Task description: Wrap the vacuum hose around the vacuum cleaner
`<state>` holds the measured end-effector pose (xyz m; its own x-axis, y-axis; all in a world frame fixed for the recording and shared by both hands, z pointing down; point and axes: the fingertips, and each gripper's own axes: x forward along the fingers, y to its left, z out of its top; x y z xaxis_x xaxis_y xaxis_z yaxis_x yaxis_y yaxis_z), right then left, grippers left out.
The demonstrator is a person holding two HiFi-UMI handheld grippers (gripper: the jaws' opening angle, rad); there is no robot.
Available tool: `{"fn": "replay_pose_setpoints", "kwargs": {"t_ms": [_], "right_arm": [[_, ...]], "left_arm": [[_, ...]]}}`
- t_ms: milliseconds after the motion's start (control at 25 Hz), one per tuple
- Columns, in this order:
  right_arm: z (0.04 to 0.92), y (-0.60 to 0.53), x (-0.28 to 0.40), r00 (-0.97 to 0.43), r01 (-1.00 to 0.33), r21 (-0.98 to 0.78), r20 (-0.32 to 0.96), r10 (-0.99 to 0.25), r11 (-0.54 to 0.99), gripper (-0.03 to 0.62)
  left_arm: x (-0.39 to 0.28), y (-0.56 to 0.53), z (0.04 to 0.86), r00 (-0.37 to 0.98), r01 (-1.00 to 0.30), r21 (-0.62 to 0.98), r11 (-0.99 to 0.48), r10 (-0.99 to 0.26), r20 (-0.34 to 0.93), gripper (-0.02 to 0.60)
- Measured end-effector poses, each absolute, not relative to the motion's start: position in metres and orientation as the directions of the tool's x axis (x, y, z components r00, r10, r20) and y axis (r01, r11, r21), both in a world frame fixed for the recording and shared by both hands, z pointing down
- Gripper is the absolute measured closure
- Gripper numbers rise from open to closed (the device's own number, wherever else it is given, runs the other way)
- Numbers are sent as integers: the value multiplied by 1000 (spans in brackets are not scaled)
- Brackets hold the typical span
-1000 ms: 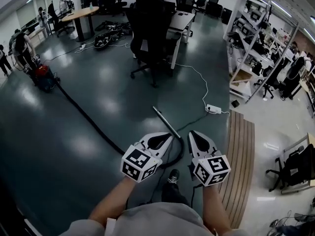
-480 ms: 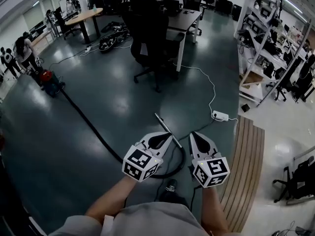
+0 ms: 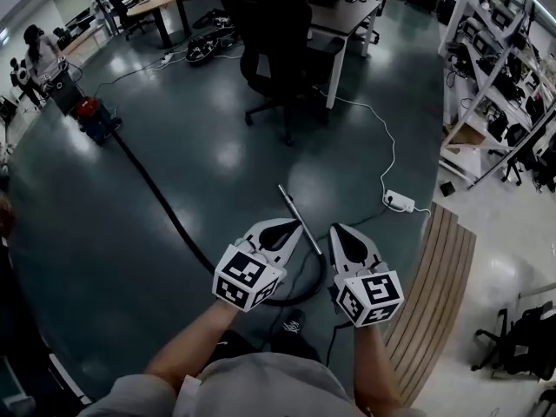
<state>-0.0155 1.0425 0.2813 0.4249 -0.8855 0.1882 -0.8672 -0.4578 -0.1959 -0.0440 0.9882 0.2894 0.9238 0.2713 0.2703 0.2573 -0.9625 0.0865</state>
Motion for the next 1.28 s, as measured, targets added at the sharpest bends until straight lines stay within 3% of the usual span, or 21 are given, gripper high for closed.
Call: {"fn": "replay_pose_setpoints", "kwargs": {"t_ms": [240, 760, 1280], "right_arm": [[286, 1015, 3, 432, -861, -183, 228, -873, -474, 589], [280, 951, -2, 596, -759, -117, 271, -756, -640, 589], [349, 948, 30, 616, -716, -120, 353, -704, -687, 589]], "left_arm": [[-26, 962, 298, 909, 282, 112, -953, 303, 286, 574], [-25, 889, 306, 830, 455, 157, -877, 481, 282, 574], [12, 870, 380, 755, 528, 132, -839, 535, 380, 574]]}}
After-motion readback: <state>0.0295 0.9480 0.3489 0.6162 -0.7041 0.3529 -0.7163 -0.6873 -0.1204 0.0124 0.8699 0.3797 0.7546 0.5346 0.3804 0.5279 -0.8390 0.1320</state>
